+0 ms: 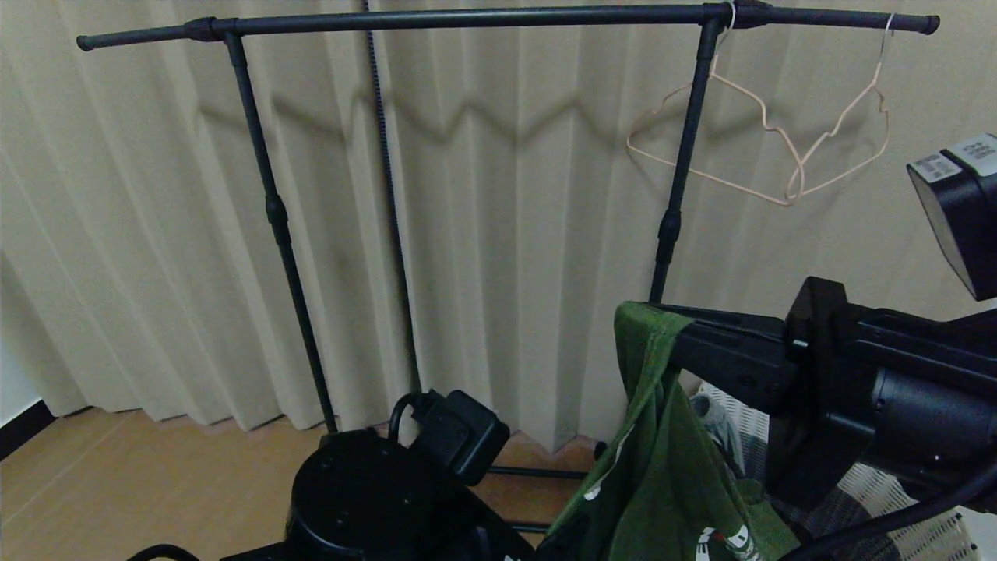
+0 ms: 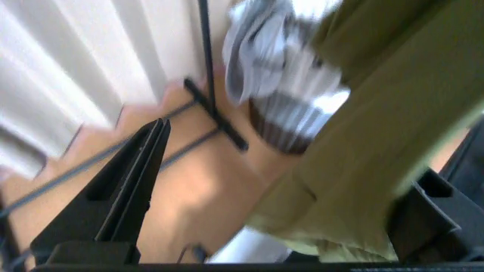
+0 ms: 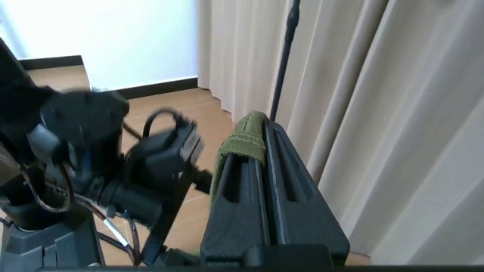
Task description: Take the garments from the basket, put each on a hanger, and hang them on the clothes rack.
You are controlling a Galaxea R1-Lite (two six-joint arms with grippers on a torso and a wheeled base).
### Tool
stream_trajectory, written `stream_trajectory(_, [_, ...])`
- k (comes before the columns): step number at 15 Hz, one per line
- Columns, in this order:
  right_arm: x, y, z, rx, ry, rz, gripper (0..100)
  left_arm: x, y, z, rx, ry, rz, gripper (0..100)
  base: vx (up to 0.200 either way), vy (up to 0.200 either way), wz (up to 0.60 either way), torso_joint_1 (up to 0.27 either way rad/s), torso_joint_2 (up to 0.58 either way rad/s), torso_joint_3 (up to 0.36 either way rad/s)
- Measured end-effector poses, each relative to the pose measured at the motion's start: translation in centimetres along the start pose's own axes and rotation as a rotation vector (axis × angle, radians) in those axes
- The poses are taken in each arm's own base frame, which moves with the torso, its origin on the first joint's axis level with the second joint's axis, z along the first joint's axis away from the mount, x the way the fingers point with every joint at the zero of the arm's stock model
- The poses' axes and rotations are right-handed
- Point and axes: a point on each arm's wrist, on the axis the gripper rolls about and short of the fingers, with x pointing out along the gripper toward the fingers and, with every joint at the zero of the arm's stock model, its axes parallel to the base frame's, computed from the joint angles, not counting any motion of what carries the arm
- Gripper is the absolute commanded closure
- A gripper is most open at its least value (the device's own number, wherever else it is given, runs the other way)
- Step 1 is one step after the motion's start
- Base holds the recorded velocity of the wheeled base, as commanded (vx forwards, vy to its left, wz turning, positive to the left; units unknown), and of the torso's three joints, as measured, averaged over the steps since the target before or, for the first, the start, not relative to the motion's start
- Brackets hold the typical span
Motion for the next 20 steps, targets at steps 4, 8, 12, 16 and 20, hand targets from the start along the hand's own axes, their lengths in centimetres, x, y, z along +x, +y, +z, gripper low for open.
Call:
stream_trajectory(4, [-0.4, -0.6, 0.1, -0.002, -0.007, -0.030, 100, -0.9, 0.7, -2.2, 0.018, 0.068, 0.061, 0, 0.000, 0.000, 0.00, 0.000, 0.00, 0.000])
stream_trajectory(8, [-0.6, -1.1, 0.2, -0.002, -0.013, -0.058, 100, -1.5, 1.0, -2.8, 0.024, 0.083, 0.088, 100, 0.000, 0.000, 0.00, 0.000, 0.00, 0.000])
stream_trajectory(12, [-0.9, -2.5, 0.3, -0.002, -0.016, -0.122, 100, -2.2, 1.2, -2.5, 0.049, 0.045, 0.093, 100, 0.000, 0.000, 0.00, 0.000, 0.00, 0.000])
stream_trajectory(16, [-1.3, -3.9, 0.4, -0.005, -0.020, -0.193, 100, -3.8, 3.2, 0.2, 0.141, -0.069, 0.166, 100, 0.000, 0.000, 0.00, 0.000, 0.00, 0.000])
stream_trajectory(20, [-1.2, -4.5, 2.0, -0.015, -0.073, -0.215, 100, -6.1, 5.0, 7.9, 0.125, -0.212, 0.256, 100, 0.000, 0.000, 0.00, 0.000, 0.00, 0.000])
